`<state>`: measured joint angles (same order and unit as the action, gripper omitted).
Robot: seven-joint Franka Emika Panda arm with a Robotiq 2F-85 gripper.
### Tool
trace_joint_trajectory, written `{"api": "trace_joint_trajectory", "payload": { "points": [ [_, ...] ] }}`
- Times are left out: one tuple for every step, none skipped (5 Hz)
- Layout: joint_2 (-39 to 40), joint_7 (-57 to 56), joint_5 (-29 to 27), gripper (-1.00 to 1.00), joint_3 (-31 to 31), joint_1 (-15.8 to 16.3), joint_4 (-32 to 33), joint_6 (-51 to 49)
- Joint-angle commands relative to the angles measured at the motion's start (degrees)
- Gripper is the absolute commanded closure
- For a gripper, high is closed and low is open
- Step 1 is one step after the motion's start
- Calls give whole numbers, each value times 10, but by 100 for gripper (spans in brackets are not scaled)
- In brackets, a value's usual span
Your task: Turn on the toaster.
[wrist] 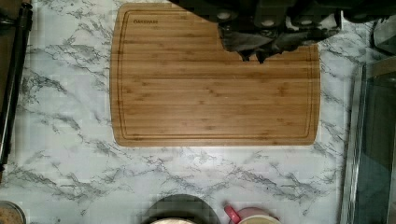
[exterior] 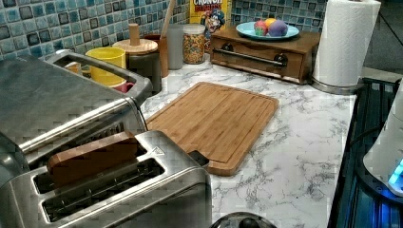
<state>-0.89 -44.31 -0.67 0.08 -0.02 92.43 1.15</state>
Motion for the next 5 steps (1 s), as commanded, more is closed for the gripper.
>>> {"api": "trace_joint_trajectory", "payload": {
  "points": [
    [-74,57,-40,100,64,57,119,13],
    [-96,52,-75,100,72,69,140,12],
    [-87,77,-68,100,105,75,159,1],
    [-95,106,-67,100,138,82,212,27],
    [-99,151,-79,100,160,83,243,38]
  ]
}}
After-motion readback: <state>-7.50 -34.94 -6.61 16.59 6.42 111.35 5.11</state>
